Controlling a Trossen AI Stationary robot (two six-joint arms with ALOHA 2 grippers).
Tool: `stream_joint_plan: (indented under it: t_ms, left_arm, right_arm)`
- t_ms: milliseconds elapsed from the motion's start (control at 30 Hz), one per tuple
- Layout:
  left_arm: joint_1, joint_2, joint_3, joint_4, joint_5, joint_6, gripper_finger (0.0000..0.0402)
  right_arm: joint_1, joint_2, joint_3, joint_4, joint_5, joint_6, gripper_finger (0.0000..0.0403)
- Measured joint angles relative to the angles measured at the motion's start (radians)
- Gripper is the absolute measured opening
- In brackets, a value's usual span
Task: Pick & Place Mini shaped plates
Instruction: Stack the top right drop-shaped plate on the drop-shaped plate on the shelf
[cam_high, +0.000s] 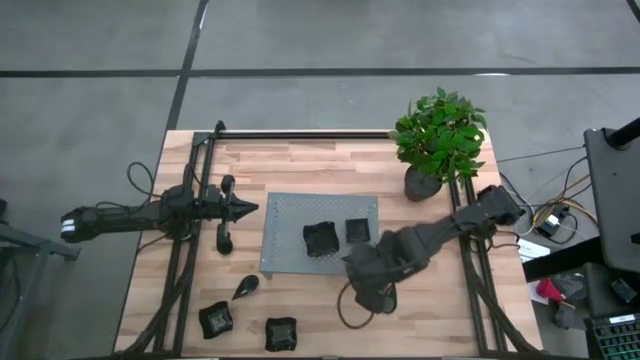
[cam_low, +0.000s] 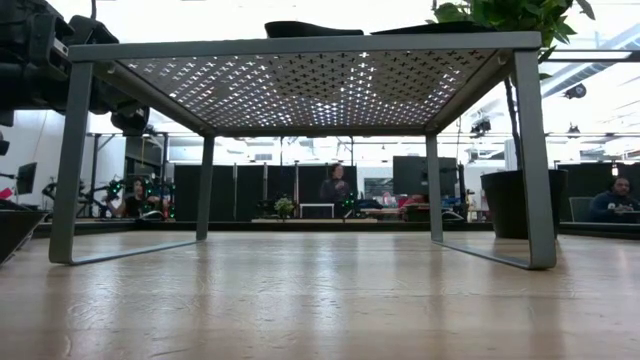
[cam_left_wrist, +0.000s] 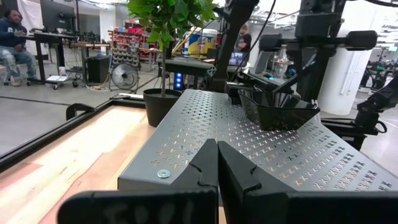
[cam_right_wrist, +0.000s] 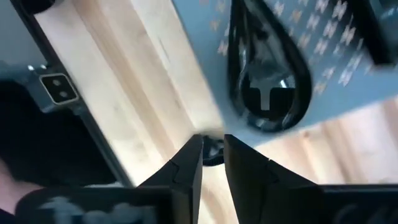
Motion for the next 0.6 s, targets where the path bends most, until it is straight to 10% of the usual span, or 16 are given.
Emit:
stream_joint_plan:
  t_ms: [600]
  left_arm:
    - [0.000, 0.000, 0.000, -0.008, 0.000, 0.000, 0.0000]
  right_arm:
    - [0.236, 0.077, -0.097, 0.000, 0.003, 1.063, 0.0059]
